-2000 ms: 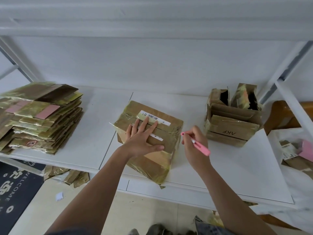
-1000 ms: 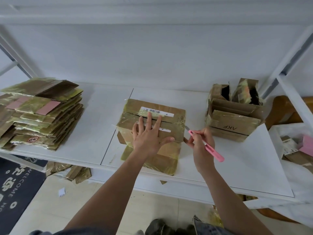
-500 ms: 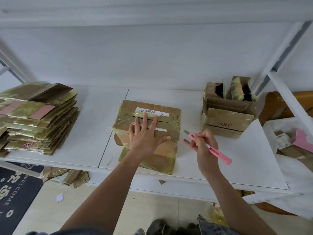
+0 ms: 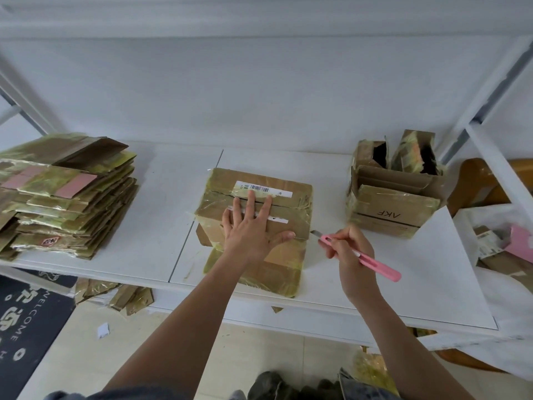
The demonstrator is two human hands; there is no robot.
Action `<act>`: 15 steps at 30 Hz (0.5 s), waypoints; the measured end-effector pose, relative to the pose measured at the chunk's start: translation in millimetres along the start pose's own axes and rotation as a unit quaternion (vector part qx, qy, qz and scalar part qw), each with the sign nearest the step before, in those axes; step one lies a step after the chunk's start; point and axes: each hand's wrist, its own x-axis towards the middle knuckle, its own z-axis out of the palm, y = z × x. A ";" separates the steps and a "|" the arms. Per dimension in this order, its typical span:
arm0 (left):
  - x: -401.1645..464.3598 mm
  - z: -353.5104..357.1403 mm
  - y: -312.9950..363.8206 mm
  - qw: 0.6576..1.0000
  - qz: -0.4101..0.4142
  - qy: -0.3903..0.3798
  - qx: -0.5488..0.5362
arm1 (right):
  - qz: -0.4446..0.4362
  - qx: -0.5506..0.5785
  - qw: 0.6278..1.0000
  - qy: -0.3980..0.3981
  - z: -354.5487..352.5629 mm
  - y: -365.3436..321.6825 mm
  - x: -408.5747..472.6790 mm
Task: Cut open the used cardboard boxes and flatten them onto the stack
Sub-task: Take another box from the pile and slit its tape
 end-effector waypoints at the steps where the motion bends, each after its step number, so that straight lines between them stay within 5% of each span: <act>1: -0.3 -0.1 0.0 1.000 0.002 0.002 -0.008 | -0.007 0.001 1.000 0.016 -1.5 -1.0 4.7; 6: -6.2 -2.4 -0.6 0.996 0.006 0.011 -0.083 | -0.051 -0.038 0.997 0.033 13.3 -0.8 52.6; 9: -13.3 -4.0 -4.0 0.986 -0.003 0.104 -0.129 | -0.058 -0.079 0.995 -0.003 27.8 -2.3 79.6; 12: -22.9 -10.1 -8.7 0.965 -0.152 0.159 -0.144 | -0.055 -0.123 0.990 -0.035 39.6 -4.4 87.4; 15: -29.0 -16.0 -13.1 0.911 -0.278 0.098 -0.289 | -0.070 -0.177 0.981 -0.043 42.2 -6.1 76.6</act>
